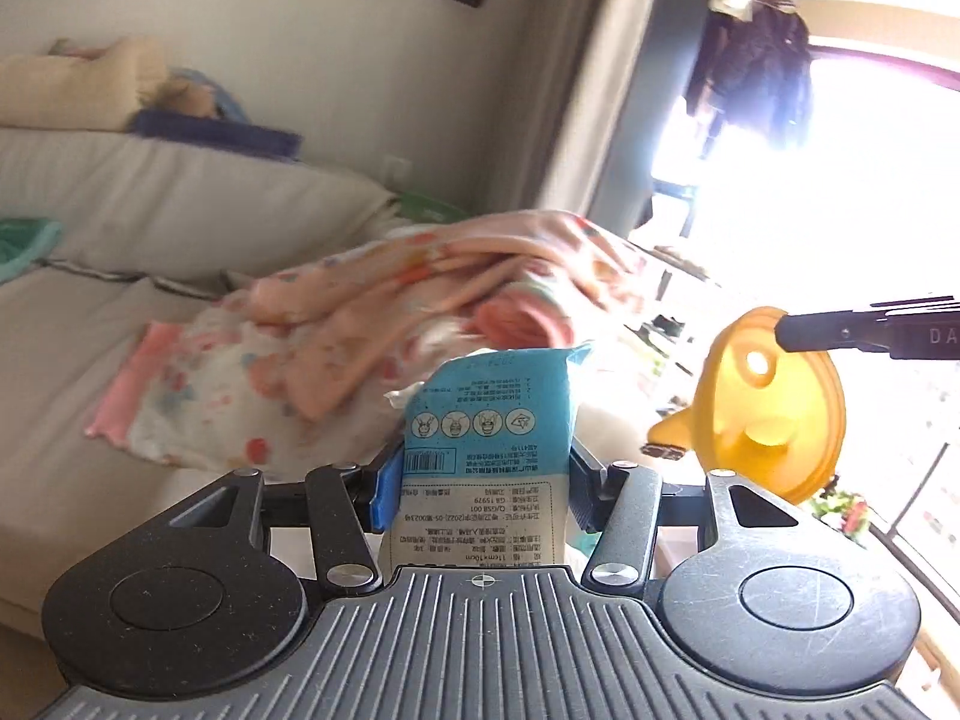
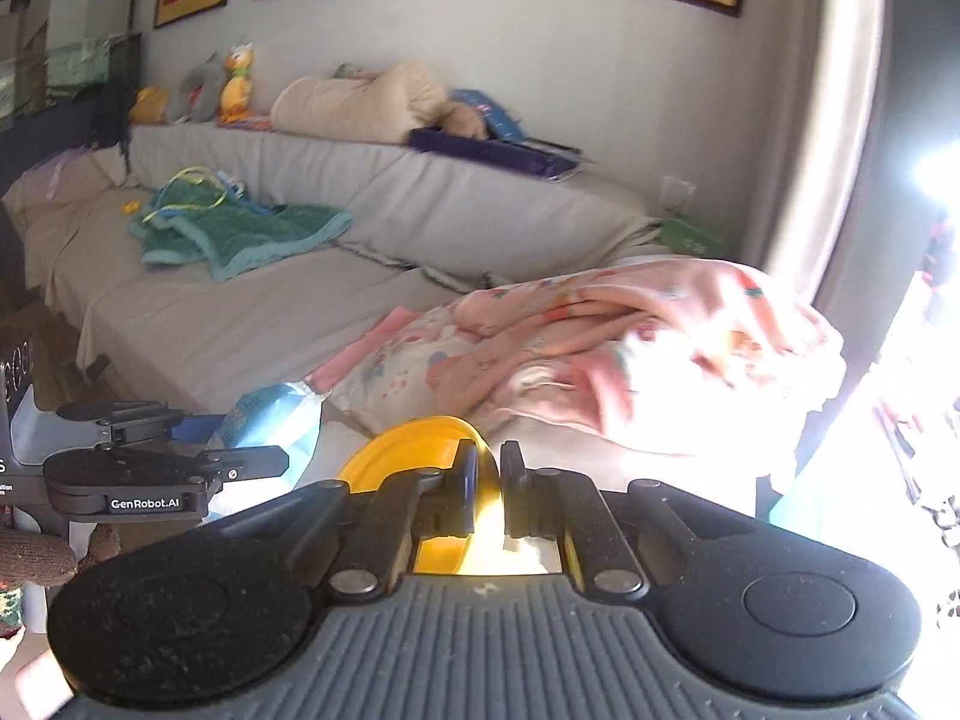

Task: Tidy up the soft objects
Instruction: 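Grasp the yellow toy with the right tool while the left tool lifts the wipes, then lower the wipes and yellow toy into the pink box and open both tools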

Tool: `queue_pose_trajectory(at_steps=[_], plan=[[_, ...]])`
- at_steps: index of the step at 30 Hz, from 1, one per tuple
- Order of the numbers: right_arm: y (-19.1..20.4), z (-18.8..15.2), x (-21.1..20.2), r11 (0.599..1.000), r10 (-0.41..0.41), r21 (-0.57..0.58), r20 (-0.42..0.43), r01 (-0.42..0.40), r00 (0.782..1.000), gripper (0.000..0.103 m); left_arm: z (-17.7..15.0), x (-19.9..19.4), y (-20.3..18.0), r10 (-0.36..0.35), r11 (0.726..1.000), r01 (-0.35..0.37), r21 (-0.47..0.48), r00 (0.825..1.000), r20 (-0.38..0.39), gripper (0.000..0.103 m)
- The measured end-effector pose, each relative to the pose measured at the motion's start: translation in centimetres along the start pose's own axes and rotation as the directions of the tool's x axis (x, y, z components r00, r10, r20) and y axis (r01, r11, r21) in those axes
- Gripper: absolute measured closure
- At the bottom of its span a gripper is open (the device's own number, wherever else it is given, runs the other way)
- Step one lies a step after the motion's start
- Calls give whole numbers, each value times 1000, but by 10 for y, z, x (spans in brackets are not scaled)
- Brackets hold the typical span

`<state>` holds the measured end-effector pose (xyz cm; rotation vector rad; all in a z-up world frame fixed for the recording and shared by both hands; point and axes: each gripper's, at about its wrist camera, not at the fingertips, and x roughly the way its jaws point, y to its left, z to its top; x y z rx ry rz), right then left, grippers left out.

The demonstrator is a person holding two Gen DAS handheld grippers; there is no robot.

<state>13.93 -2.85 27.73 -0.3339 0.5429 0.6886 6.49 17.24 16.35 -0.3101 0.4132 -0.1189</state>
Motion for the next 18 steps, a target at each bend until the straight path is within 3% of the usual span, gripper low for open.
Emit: queue_pose_trajectory(at_steps=[2,6,9,12,14,18], plan=[[-29,-13,-17,998,-46,40,8,45,999,95,1,23,-36,-67,998,67,15,997,-36,45],[-90,-47,-43,982,-140,129,5,138,990,95,-5,77,-101,-197,980,200,2,970,-141,45],[-134,-68,-48,961,-189,202,-9,187,982,95,-21,117,-136,-216,975,222,12,959,-184,45],[-172,-89,-42,934,-216,288,-21,212,976,95,-48,158,-157,-258,963,271,4,921,-292,43],[-187,-101,-28,925,-216,308,-50,221,975,93,-69,177,-167,-246,960,278,32,895,-373,42],[-195,-138,8,927,-195,288,-177,240,965,90,-84,182,-164,-212,962,259,86,908,-361,43]])
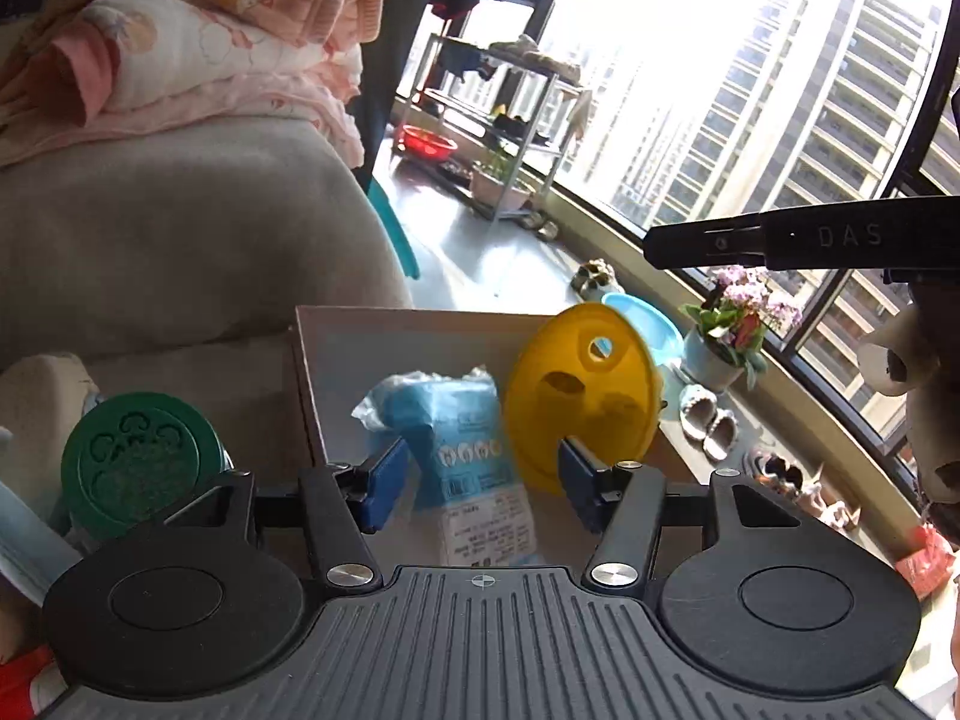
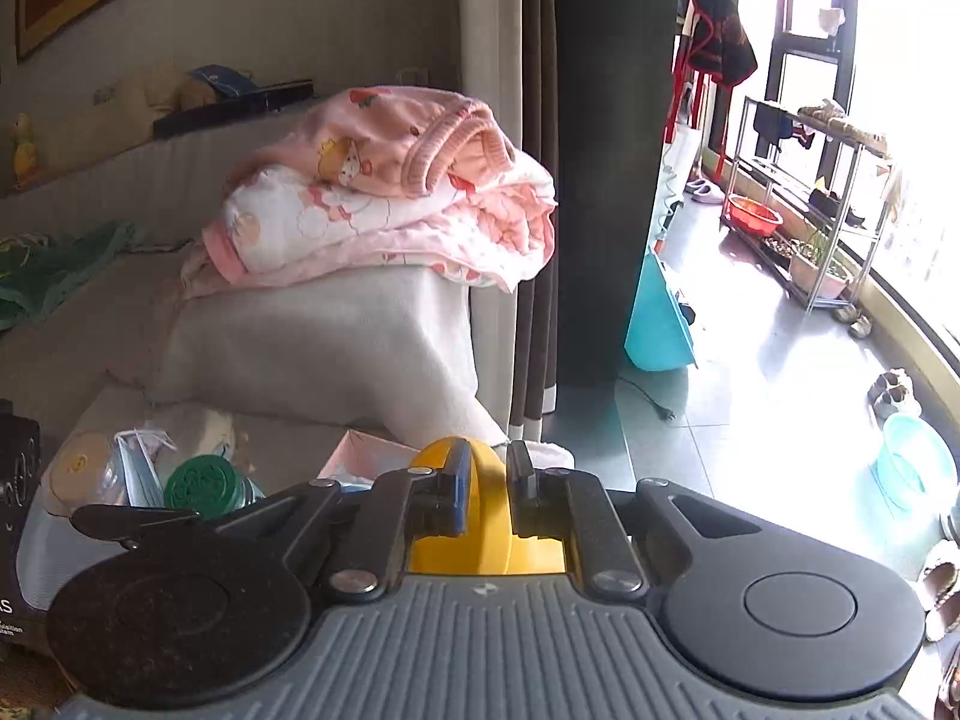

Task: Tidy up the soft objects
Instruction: 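Lower the wipes and yellow toy into the pink box and open both tools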

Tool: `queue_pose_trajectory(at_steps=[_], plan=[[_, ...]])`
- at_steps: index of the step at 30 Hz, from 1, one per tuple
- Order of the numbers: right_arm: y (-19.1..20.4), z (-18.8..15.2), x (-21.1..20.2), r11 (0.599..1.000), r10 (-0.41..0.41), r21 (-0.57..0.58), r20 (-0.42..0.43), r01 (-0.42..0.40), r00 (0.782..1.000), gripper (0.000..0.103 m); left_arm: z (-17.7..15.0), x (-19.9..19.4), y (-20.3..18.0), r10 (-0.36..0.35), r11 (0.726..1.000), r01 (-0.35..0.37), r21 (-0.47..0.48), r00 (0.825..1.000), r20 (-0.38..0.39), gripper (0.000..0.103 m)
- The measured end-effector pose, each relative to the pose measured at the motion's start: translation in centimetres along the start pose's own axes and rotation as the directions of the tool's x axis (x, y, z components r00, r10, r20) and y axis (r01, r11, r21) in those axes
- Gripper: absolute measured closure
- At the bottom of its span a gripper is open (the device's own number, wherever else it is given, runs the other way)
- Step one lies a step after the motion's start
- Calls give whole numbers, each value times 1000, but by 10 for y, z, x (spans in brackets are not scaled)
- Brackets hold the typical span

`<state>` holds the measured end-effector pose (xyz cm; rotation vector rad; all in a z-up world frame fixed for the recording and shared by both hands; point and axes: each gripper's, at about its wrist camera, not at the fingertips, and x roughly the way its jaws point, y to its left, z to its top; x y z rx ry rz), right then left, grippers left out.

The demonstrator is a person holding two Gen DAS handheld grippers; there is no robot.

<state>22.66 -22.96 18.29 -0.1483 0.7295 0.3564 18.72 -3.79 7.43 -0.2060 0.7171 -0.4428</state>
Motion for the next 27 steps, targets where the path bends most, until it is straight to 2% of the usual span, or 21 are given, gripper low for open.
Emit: queue_pose_trajectory(at_steps=[1,4,9,11,14,16,21,23,27], plan=[[0,-5,4,1000,-4,-8,-6,4,1000,84,1,-5,2,-1,1000,1,-4,1000,12,43],[1,-17,8,1000,7,-6,-10,-7,1000,60,3,-23,9,-11,1000,13,-27,998,59,43],[-3,-18,-1,996,39,80,14,-40,999,51,-3,-82,15,-28,1000,30,-9,989,147,43],[1,-23,-9,995,29,94,36,-32,999,40,-12,-105,22,-7,1000,7,3,985,170,43],[15,-32,-22,998,-6,61,88,0,996,32,-33,-145,41,58,998,-58,-2,975,214,43],[32,-40,-30,999,-38,11,130,37,991,28,-45,-174,61,131,991,-127,-31,963,236,43],[77,-62,-41,993,-62,-84,211,81,976,22,-70,-215,116,278,952,-236,-194,931,236,43],[89,-72,-41,996,-43,-69,206,58,978,20,-84,-227,137,310,933,-252,-256,924,224,43],[116,-103,-33,995,73,-74,121,-64,990,20,-109,-235,163,303,917,-236,-322,936,179,43]])
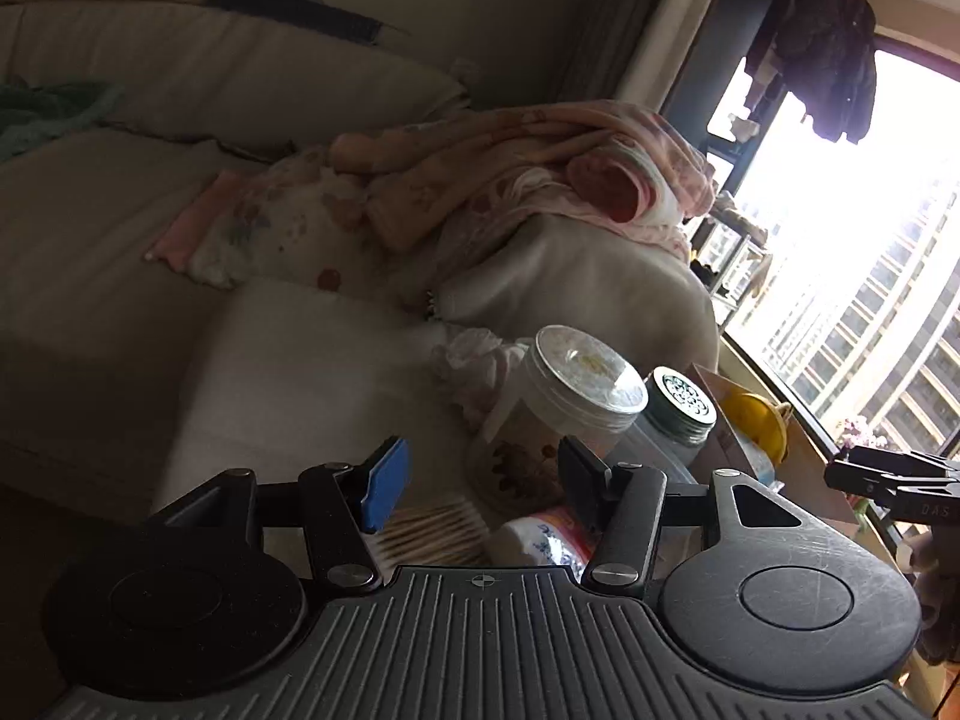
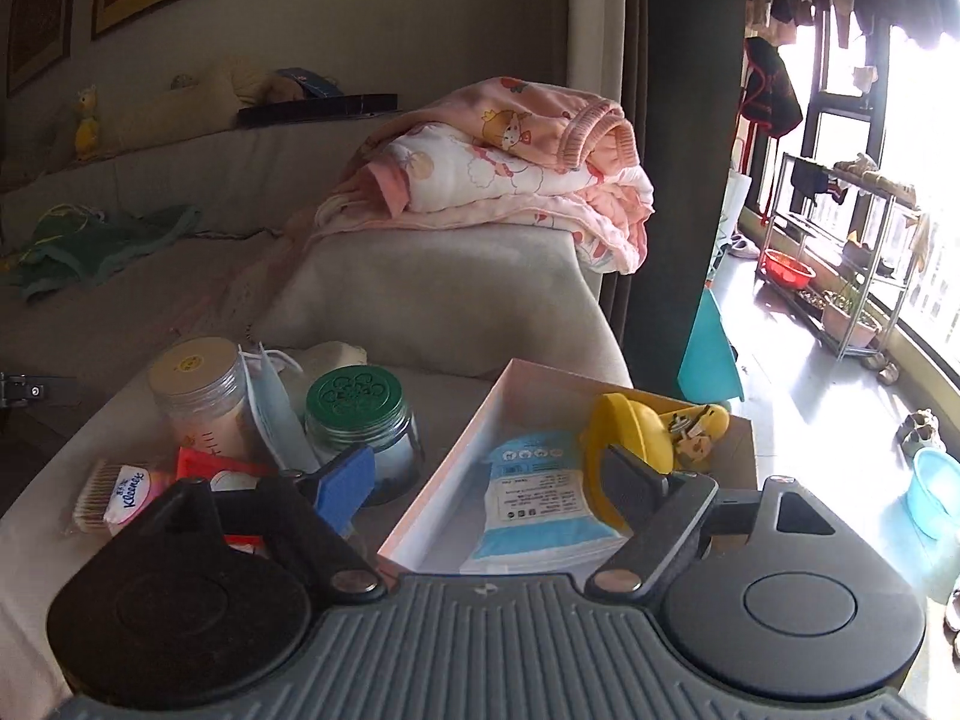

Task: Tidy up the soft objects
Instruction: 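Lower the wipes and yellow toy into the pink box and open both tools, then move the left tool to the cotton-swab pack and grasp it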

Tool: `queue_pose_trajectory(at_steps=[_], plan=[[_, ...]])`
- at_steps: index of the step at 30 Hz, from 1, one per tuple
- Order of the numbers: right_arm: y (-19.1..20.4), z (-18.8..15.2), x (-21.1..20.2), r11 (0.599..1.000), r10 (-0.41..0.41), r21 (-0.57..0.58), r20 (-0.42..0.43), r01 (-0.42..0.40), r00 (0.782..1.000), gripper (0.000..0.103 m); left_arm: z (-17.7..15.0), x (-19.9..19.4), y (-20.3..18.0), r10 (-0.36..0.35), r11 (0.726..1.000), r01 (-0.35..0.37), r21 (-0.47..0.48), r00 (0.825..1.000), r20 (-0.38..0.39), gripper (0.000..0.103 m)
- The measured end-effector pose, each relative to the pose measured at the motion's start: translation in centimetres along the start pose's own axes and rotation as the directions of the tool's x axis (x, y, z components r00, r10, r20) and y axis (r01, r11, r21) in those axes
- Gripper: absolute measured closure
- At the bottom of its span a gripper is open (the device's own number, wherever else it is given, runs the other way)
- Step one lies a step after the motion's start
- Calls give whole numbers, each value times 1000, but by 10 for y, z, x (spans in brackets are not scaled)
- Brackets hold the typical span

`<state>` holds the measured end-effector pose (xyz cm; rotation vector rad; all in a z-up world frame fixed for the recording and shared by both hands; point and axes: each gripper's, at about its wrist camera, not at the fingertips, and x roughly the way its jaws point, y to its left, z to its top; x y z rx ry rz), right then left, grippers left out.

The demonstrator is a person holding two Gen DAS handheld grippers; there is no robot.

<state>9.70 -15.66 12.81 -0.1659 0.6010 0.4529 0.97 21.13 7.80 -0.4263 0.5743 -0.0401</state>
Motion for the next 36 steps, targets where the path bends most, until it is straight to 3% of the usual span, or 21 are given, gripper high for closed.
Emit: queue_pose_trajectory(at_steps=[11,18,21,23,25,27,29,33,36], plan=[[64,-69,6,993,70,-86,-101,-79,992,20,-19,26,42,-25,996,21,-82,999,-47,43],[81,-72,3,982,75,-166,-82,-88,994,20,-30,16,26,-93,996,94,8,988,-126,43],[83,-72,6,980,74,-177,-81,-87,994,20,-37,13,10,-151,982,171,83,966,-209,43],[84,-75,5,979,80,-181,-85,-94,993,20,-46,8,-7,-143,961,197,193,954,-264,43],[85,-78,5,977,80,-189,-89,-96,993,20,-55,2,-27,-70,921,164,353,962,-264,43],[85,-81,5,976,74,-200,-94,-92,993,20,-56,-4,-37,-32,888,129,442,975,-221,43],[85,-82,5,975,69,-203,-95,-87,993,20,-43,-7,-36,-59,908,127,400,982,-179,43],[84,-83,4,978,80,-183,-96,-96,992,20,-19,11,-16,-121,973,145,182,983,-139,44],[85,-84,2,979,87,-174,-92,-103,992,20,-18,29,-9,-163,982,177,67,971,-174,44]])
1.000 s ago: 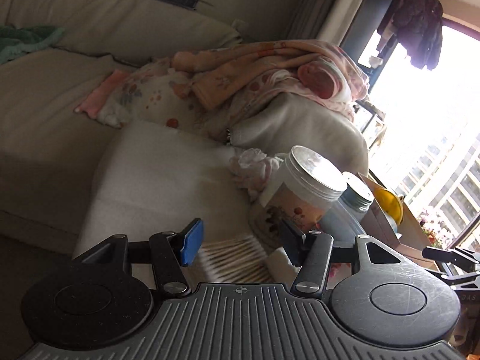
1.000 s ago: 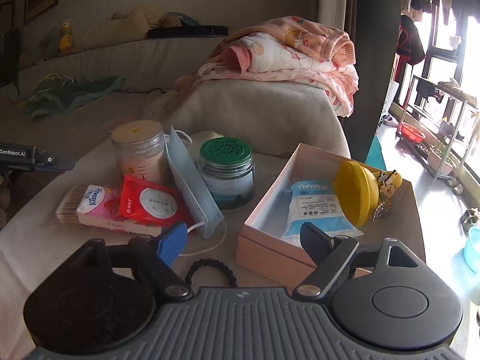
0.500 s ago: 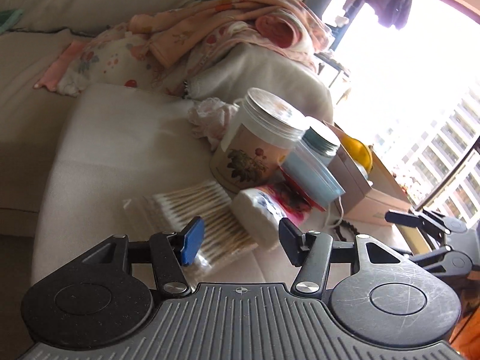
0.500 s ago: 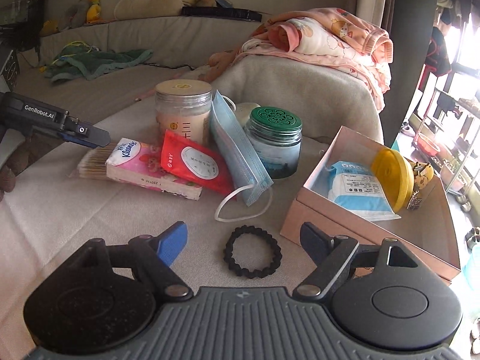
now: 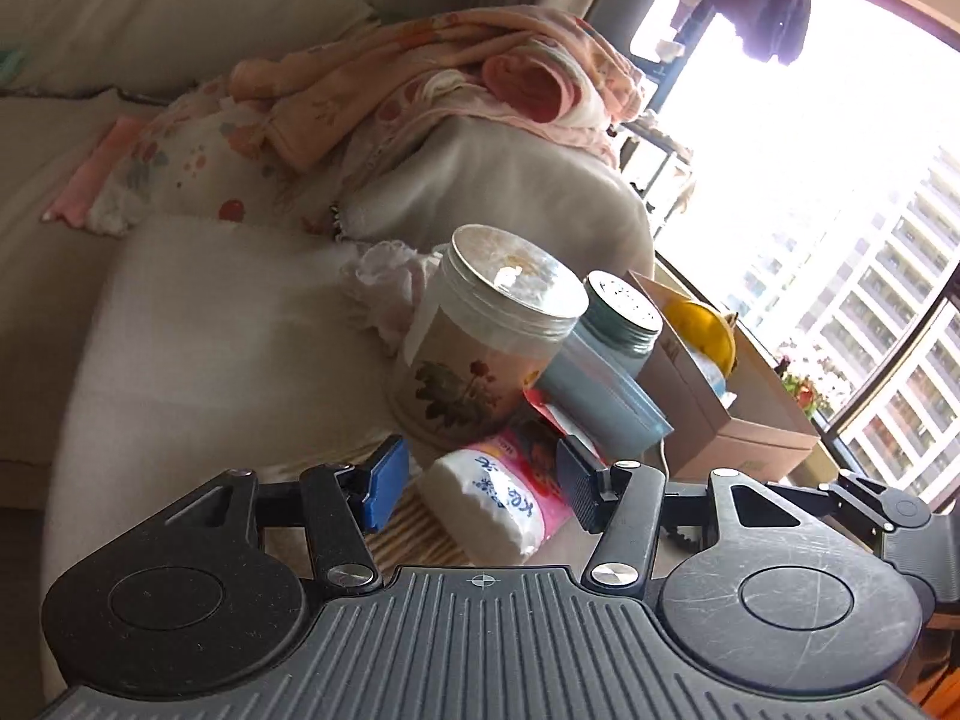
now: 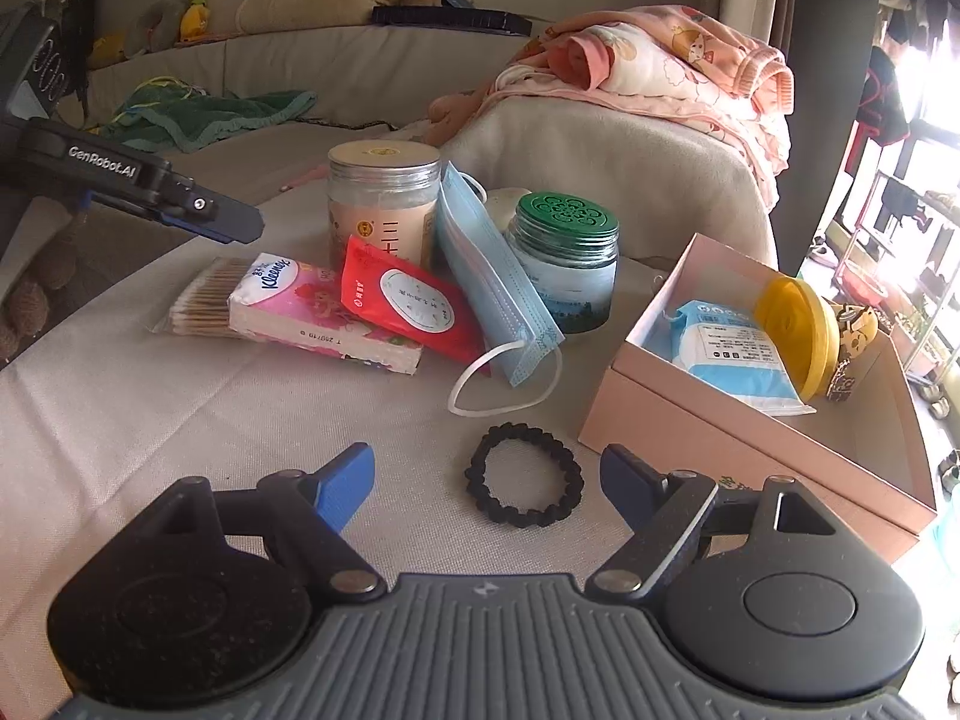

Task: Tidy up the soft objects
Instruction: 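Move the left tool to the cotton-swab pack and grasp it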

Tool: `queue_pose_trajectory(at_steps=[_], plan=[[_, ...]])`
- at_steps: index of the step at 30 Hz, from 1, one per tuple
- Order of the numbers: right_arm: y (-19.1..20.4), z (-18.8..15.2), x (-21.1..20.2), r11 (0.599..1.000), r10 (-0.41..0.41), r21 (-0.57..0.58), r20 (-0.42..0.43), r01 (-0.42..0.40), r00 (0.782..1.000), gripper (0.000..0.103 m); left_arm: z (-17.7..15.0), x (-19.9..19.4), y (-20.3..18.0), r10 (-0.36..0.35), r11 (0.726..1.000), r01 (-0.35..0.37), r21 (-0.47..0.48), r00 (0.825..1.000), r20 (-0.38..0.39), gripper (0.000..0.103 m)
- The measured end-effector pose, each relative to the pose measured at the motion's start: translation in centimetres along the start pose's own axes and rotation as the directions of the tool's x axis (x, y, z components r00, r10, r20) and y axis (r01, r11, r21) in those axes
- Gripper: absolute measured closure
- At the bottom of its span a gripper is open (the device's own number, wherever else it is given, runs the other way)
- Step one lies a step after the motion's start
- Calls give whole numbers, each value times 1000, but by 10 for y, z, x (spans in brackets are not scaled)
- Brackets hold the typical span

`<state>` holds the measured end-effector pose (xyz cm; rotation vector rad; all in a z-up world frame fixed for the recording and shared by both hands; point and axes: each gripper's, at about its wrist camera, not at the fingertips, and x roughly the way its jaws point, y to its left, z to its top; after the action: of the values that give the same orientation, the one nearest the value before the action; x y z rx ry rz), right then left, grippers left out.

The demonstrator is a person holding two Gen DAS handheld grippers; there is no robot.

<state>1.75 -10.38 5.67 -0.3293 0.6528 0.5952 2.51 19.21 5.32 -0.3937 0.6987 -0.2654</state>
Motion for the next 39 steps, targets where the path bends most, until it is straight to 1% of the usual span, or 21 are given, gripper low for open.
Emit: queue_pose_trajectory(at_steps=[2,4,5,6,7,9,10,12,13,15,16,17,20,23,25,30,32,33,35,37,39], plan=[[0,-2,-3,1000,-3,-3,5,3,1000,20,-8,8,-13,-84,996,86,33,994,-68,43],[-3,-4,-6,1000,-16,-10,12,16,1000,20,-19,12,-32,-180,977,196,82,970,-162,43],[-4,-5,-7,1000,-26,-10,12,26,1000,20,-26,13,-44,-223,960,252,122,952,-212,43],[-6,-5,-6,999,-34,-6,9,34,999,20,-30,11,-54,-235,946,278,168,942,-238,43],[-8,-6,-5,999,-40,2,3,40,999,20,-32,8,-64,-225,932,281,227,943,-243,43],[-12,-8,-3,999,-44,23,-10,45,999,20,-31,-1,-73,-171,916,232,327,964,-204,43],[-13,-9,-2,998,-43,33,-15,44,999,20,-26,-5,-72,-140,919,190,346,977,-164,43],[-14,-12,1,998,-32,53,-26,34,999,20,-9,-10,-57,-59,944,73,321,997,-55,43],[-14,-13,2,998,-28,57,-28,30,999,20,2,-11,-42,13,959,-15,282,1000,11,43],[-12,-15,4,998,-21,64,-31,23,999,20,19,-3,-9,134,974,-145,174,988,71,44],[-12,-16,5,997,-16,70,-34,18,999,20,23,1,4,164,977,-172,123,984,71,44],[-12,-16,6,997,-10,76,-38,13,999,20,27,6,22,175,982,-178,63,983,51,44],[-10,-19,7,996,6,88,-45,-2,999,20,25,19,59,101,993,-105,-56,993,-62,44],[-7,-23,7,997,9,82,-53,-5,999,20,10,8,49,42,999,-43,-3,993,-107,44],[-9,-25,12,996,10,90,-72,-3,997,20,-3,1,26,48,995,-36,91,989,-142,44],[-14,-27,20,987,34,159,-88,-19,996,18,-29,-17,-32,152,929,-94,357,979,-137,43],[-11,-27,20,988,24,151,-88,-10,996,17,-33,-24,-49,199,898,-141,416,975,-98,44],[-11,-27,20,988,21,151,-86,-8,996,17,-35,-26,-58,199,884,-138,447,976,-92,44],[-10,-28,20,988,18,154,-80,-6,997,17,-39,-24,-70,199,862,-111,495,971,-130,43],[-10,-28,20,988,17,156,-79,-4,997,17,-44,-15,-77,232,844,-111,525,957,-171,42],[-10,-28,20,987,13,159,-78,-1,997,16,-50,-8,-81,246,817,-113,565,955,-164,36]])
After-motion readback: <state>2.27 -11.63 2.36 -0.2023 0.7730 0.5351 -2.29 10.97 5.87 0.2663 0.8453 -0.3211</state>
